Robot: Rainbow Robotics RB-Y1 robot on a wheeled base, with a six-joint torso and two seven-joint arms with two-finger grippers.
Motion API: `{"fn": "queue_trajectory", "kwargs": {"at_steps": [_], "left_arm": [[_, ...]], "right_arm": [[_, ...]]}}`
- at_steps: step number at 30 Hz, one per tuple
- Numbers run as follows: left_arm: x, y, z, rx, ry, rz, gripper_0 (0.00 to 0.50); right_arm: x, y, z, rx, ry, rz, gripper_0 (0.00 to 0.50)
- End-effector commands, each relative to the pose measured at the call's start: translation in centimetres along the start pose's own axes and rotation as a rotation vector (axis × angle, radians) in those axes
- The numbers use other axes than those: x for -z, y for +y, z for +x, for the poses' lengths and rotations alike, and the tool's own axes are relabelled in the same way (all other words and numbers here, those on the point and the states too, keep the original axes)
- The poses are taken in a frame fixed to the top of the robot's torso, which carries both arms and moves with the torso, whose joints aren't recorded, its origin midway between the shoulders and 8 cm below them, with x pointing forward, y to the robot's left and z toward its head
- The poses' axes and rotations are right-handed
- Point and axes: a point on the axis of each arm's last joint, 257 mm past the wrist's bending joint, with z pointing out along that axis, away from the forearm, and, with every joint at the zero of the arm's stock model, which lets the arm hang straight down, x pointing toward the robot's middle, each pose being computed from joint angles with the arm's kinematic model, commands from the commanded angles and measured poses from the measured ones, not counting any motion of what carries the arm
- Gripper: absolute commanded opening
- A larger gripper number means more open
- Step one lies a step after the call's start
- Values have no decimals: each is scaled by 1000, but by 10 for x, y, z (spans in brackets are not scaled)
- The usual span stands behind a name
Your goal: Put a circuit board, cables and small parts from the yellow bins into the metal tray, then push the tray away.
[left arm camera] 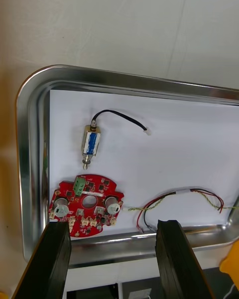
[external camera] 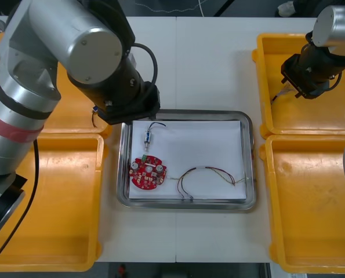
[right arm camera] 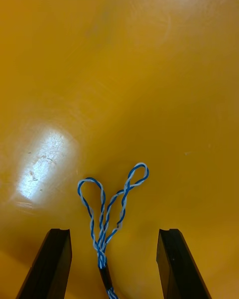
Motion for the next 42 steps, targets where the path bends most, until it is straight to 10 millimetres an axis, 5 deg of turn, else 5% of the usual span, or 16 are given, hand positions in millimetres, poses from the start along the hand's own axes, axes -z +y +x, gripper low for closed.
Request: {"fn": "queue_trajectory", "kwargs": {"at_steps": [1, 15, 17, 19, 24, 42], "left_arm": [[33, 18, -20, -68, -32, 17, 500], [61, 56, -53, -190, -20, 75, 500], [64, 60, -58, -204, -22, 86, 500], [66, 67, -64, -227, -25, 95, 500], [70, 81, -74, -277, -30, 108, 500], [71, 136, -102, -531, -53, 78, 500]], "right_arm": [[17, 34, -3, -58, -15, -64, 500], [-2, 20, 3, -69, -6, -21, 486], [-3, 18, 4, -67, -7, -16, 389], [-4, 17, 5, -65, -6, -10, 215], [-4, 17, 5, -63, -6, -10, 3], [9, 11, -7, -41, -35, 19, 0]]}}
